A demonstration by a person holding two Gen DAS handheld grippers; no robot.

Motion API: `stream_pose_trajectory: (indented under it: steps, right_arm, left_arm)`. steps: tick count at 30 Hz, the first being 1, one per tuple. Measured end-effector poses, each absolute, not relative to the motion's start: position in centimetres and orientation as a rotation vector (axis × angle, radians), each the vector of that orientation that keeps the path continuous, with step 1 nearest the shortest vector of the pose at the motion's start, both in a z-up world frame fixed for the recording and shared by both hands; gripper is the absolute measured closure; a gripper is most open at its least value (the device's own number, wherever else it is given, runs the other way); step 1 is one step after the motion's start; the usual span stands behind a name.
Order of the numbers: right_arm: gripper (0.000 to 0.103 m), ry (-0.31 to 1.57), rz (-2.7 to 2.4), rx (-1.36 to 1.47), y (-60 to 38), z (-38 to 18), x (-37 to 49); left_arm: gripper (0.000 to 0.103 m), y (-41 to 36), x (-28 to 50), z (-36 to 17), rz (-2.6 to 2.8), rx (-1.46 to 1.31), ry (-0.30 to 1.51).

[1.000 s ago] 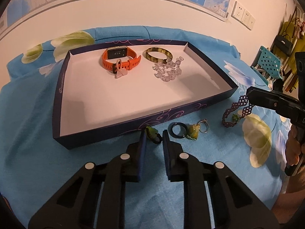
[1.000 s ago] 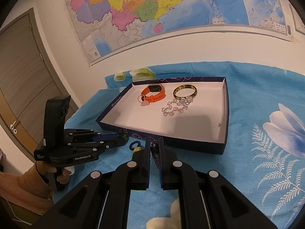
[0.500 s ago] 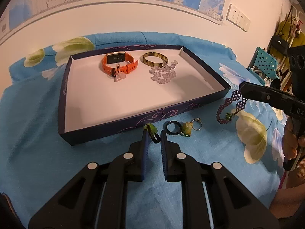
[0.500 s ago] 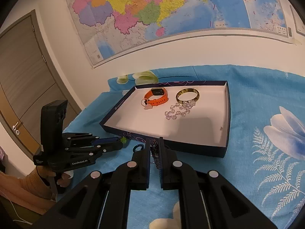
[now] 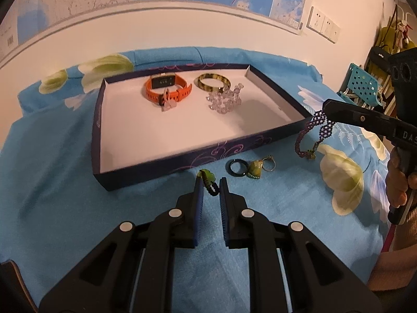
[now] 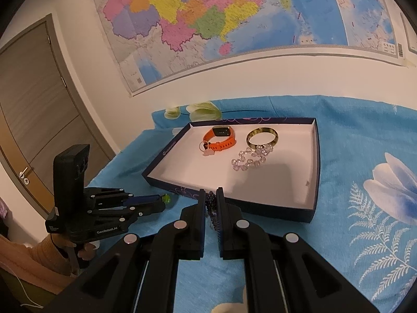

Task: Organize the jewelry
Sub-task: 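Grasp the green charm keychain with the left tool while the right tool holds the beaded bracelet, then carry the beaded bracelet into the tray with the right tool while the left tool drops the green charm there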

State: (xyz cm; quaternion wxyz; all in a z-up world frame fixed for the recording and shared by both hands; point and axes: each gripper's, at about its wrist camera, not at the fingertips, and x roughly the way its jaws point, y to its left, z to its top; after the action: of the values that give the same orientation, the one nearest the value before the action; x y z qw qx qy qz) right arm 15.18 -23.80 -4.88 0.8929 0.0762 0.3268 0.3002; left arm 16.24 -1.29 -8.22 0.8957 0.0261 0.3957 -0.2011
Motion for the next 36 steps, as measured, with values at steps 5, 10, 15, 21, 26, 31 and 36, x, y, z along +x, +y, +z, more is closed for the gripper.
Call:
stream_pose_trajectory:
  steps: [5,10,15,21,26,31,36]
  right_arm:
    - [0.097,0.666,0.631,0.158,-23.5,-4.3,15.6]
    - [0.097,0.639,0.644,0.151,-23.0,-3.2,16.3]
    - [0.097,0.622,0.648,0.149,-22.5,-2.5,17.5]
    - [0.097,0.629,0.644,0.155,-21.5,-2.5,19.8]
    - [0.097,0.652,0.641,0.166,-20.9,-3.1,21.5]
    - [0.097,0.677,0.653,0.189,-20.4,-3.8,22.9]
    - [0.097,0.702,0.651,0.204,-19.9,-4.4,24.2]
  left_arm:
    - [0.090,-1.1,16.2,-6.7,-0.414,0.069,0.774]
    - [0.090,-1.2,17.1,-5.6,-0.395,0.091,0.743]
    - [0.090,-1.1,18.3,-5.0,-0.381,0.101,0.731]
    - [0.090,-1.1,20.0,-5.1,-0.371,0.113,0.741]
    - [0.090,-1.2,21.1,-5.5,-0.362,0.125,0.756]
    - [0.090,-1.1,22.2,-5.8,-0.350,0.126,0.770]
    - [0.090,-1.3,23.0,-6.1,-0.343,0.143,0.778]
